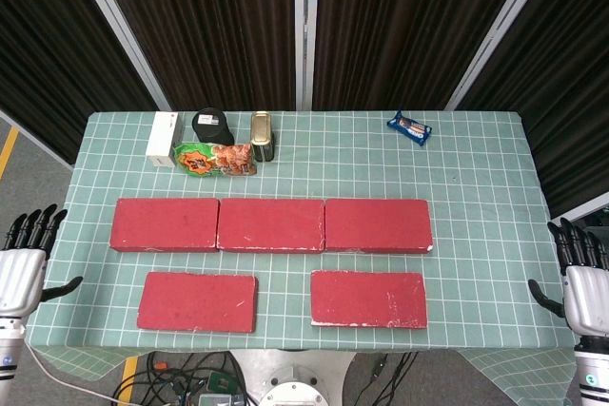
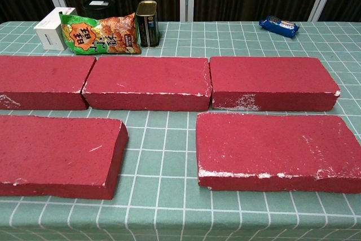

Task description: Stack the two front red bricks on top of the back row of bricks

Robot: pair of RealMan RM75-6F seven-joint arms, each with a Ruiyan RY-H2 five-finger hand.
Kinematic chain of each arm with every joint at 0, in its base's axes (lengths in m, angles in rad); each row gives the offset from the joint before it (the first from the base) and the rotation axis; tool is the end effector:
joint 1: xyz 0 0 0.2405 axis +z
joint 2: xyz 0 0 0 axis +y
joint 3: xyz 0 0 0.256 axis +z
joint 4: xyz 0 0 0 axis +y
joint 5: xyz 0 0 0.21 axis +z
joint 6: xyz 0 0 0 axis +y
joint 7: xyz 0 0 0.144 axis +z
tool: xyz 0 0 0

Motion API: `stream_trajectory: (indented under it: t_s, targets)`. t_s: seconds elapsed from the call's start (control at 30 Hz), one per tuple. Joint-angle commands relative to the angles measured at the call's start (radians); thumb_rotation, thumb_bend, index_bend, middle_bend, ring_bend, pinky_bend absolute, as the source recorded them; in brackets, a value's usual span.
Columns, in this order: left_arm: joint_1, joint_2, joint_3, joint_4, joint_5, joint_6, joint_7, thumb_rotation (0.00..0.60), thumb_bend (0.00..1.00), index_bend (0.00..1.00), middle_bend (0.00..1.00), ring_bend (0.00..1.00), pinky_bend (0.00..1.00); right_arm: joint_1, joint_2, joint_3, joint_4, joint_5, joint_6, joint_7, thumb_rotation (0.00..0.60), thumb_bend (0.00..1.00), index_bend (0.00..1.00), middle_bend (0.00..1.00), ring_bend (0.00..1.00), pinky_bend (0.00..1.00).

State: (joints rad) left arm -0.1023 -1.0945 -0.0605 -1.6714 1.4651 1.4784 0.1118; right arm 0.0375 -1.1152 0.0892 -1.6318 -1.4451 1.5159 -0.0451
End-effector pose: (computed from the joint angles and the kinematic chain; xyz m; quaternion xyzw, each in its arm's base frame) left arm -0.3018 0.1876 0.1637 -0.6022 -0.3665 -0.3675 0.6066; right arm -0.3180 -0.1736 0.1711 0.5598 -0.3848 0.3783 0.6288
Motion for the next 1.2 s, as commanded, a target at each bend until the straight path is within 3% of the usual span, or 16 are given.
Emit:
stream_trajectory:
  t_s: [0.03,0.37,0.8,1.03,1.2]
  targets:
    - [0.001,-0.001,0.002,-0.002,0.001,-0.001,-0.001,0.600,0.03,0.04,0.00,0.00,0.02,0.001,0.001,0.000,0.000,0.000,-0.002,0.001,0.600,0.18,0.00,0.00,0.00,0.00]
    - [-0.002,0.016,0.017,-0.036,0.019,-0.016,-0.026,0.600,0.03,0.04,0.00,0.00,0.02,-0.001,0.011,0.009,-0.008,0.002,0.007,0.004,0.600,0.18,0.00,0.00,0.00,0.00]
    - [-0.045,0.095,0.121,-0.212,0.156,-0.146,-0.119,0.600,0.02,0.02,0.02,0.00,0.02,0.013,0.021,0.016,0.017,0.005,-0.015,0.023,0.600,0.18,0.00,0.00,0.00,0.00]
    - [-0.109,0.062,0.145,-0.264,0.201,-0.260,-0.094,0.600,0.02,0.02,0.01,0.00,0.02,0.017,0.027,0.020,0.018,-0.001,-0.012,0.033,0.600,0.18,0.00,0.00,0.00,0.00]
    - [-0.164,0.022,0.134,-0.290,0.184,-0.347,-0.056,0.600,0.02,0.02,0.01,0.00,0.02,0.012,0.031,0.019,0.020,0.003,-0.009,0.046,0.600,0.18,0.00,0.00,0.00,0.00]
